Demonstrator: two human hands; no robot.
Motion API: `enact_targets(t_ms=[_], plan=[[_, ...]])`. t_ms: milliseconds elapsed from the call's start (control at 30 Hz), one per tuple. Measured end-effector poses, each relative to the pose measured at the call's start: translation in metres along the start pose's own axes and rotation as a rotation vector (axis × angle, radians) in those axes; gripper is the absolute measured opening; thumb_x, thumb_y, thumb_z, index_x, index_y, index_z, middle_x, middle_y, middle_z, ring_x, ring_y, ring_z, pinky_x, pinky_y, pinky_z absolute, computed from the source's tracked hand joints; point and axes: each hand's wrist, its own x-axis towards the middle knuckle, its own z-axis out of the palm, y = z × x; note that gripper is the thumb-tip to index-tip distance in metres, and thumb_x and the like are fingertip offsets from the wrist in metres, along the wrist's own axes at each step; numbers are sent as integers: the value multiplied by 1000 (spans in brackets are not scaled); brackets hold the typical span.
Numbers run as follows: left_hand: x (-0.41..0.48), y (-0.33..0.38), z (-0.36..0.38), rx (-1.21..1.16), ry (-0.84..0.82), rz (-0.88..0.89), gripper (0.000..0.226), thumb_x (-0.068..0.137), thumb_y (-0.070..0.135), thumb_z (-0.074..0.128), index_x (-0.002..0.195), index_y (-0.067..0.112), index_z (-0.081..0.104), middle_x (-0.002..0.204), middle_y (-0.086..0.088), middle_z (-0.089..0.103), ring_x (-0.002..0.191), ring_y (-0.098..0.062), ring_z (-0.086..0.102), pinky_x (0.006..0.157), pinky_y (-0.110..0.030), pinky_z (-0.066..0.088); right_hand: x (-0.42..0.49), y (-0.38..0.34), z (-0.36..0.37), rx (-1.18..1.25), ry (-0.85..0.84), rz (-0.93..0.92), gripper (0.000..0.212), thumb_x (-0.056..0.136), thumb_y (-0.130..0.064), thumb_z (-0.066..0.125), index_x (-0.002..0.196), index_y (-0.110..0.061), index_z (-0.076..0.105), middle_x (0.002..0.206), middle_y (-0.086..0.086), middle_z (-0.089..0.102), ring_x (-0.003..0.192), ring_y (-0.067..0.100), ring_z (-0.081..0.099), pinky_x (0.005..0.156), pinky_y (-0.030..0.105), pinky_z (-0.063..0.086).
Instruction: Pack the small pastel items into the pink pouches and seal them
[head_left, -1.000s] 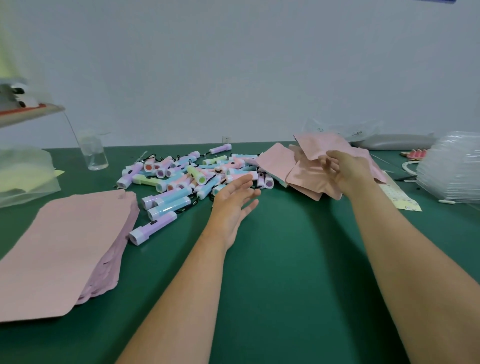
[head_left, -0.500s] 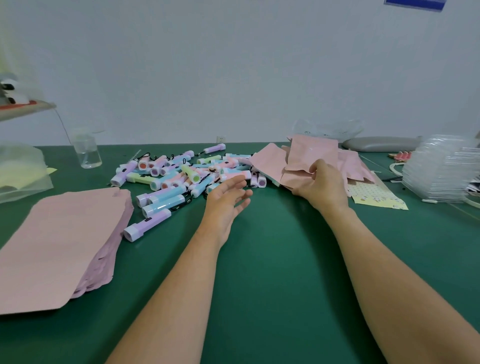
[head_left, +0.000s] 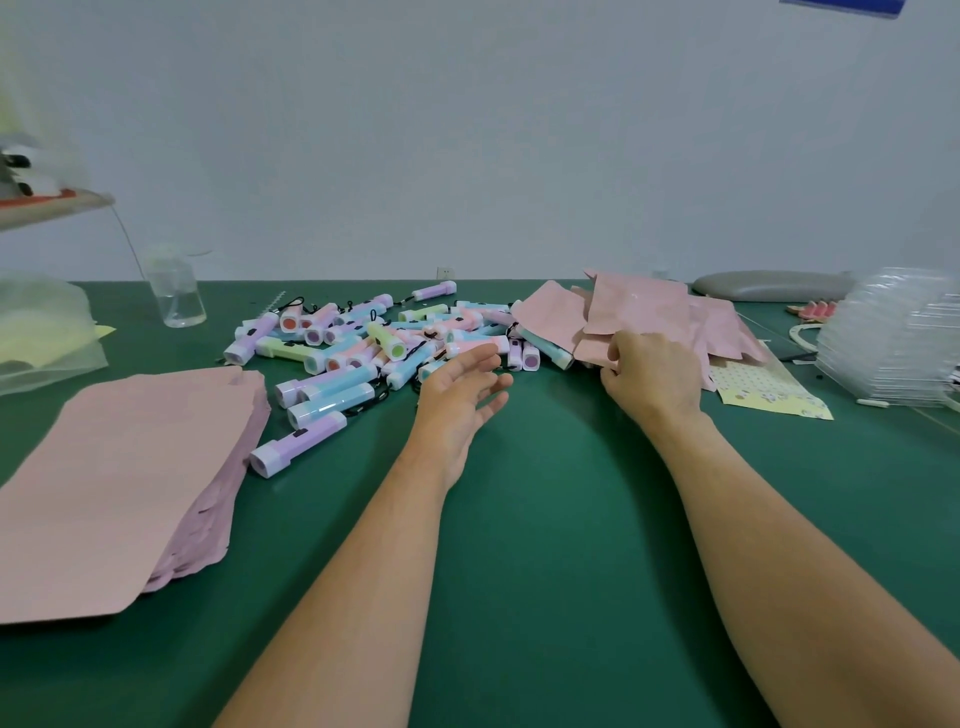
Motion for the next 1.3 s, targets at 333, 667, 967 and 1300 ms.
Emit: enact_targets(t_ms=[333,667,967,1300], plan=[[-1,-1,0,-11,28,-2,30,101,-7,58,116,12,75,122,-10,73,95,-17,75,84,-28,61,-2,-16,-6,-188,-105,40,20,100,-21,59,85,-12,70,67,2,50,59,27,50,57,30,35],[0,0,1,-21,40,3,28,101,-8,57,115,11,74,122,-13,72,93,-19,74,85,-29,61,-15,-47,-1,-107,-155,103,34,93,-30,56,63,-16,44,64,0,46,68,26,52,57,28,33],[3,-3,-1,-33,40,-4,27,101,-6,59,113,12,75,114,-9,72,90,-18,74,82,-28,62,-21,-61,19,28,-414,311,80,100,-64,29,148,0,37,150,18,45,140,37,39,111,57,27],[1,-3,0,-69,55,-5,28,101,-6,58,116,11,74,118,-10,74,92,-18,74,88,-31,62,-3,-61,28,207,-391,224,82,100,-68,34,155,-8,25,156,20,37,144,40,33,117,55,27]])
